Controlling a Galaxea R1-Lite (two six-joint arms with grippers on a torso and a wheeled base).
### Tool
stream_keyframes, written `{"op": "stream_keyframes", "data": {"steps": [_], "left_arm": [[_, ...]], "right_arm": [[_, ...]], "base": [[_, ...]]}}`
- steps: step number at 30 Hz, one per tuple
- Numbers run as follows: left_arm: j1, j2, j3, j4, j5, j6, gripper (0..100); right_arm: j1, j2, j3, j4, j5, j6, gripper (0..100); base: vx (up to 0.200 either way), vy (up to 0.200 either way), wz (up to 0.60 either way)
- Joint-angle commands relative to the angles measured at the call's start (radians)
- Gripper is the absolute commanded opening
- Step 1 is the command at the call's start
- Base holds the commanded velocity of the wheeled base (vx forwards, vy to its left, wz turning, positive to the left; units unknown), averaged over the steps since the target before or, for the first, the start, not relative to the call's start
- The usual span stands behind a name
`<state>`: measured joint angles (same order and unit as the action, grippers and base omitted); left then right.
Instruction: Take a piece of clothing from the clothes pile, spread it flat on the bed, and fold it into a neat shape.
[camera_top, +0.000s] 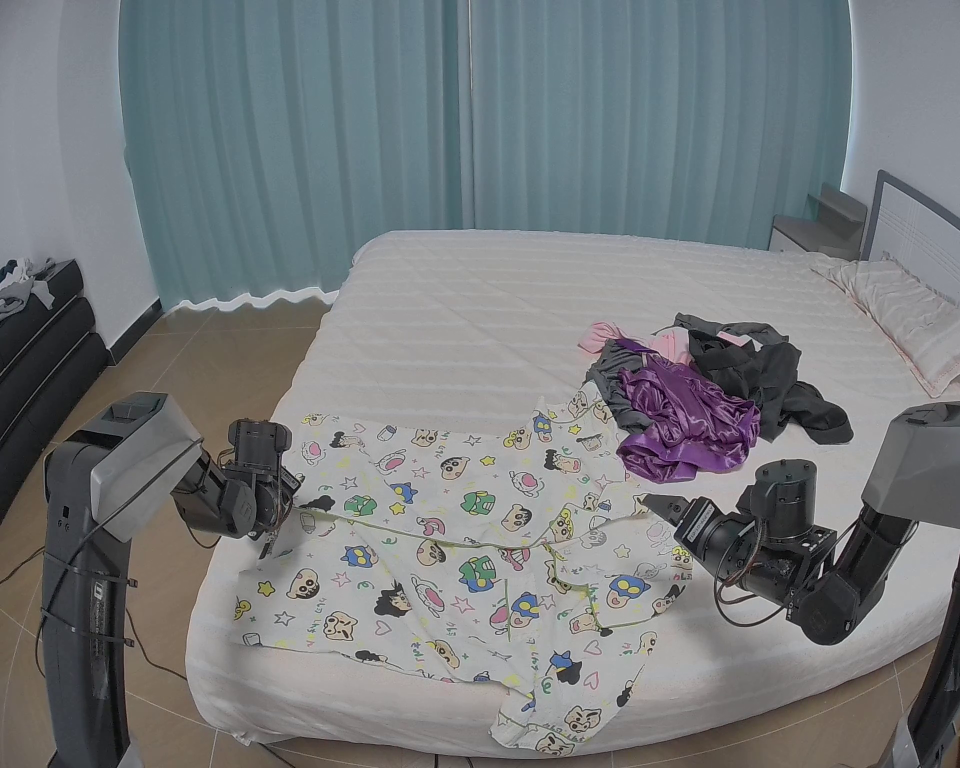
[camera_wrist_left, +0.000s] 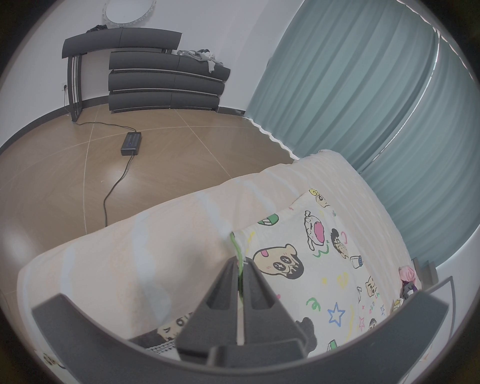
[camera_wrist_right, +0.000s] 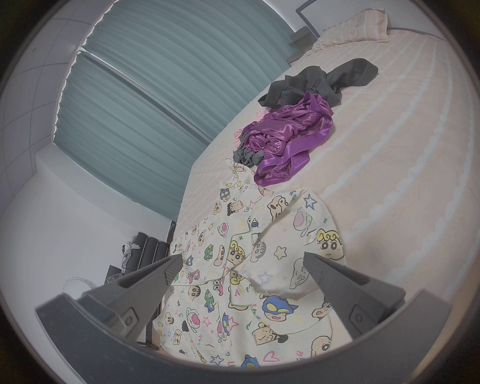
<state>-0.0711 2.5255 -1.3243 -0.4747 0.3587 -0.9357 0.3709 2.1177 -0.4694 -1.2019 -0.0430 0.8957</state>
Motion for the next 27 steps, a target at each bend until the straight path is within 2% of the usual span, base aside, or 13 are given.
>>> {"op": "stream_keyframes", "data": {"steps": [1,27], "left_arm": [[-0.001,-0.024,0.031,-0.002,0.0,0.0,0],[0.008,-0.048,0.074,-0.01,0.022,0.0,0]], "right_arm": [[0.002,0.005,0.0,-0.001,0.0,0.0,100],[0.007,0.008,0.006,-0.001,-0.002,-0.003,100]], "base": [[0.0,0.0,0.0],[0.0,0.0,0.0]]}}
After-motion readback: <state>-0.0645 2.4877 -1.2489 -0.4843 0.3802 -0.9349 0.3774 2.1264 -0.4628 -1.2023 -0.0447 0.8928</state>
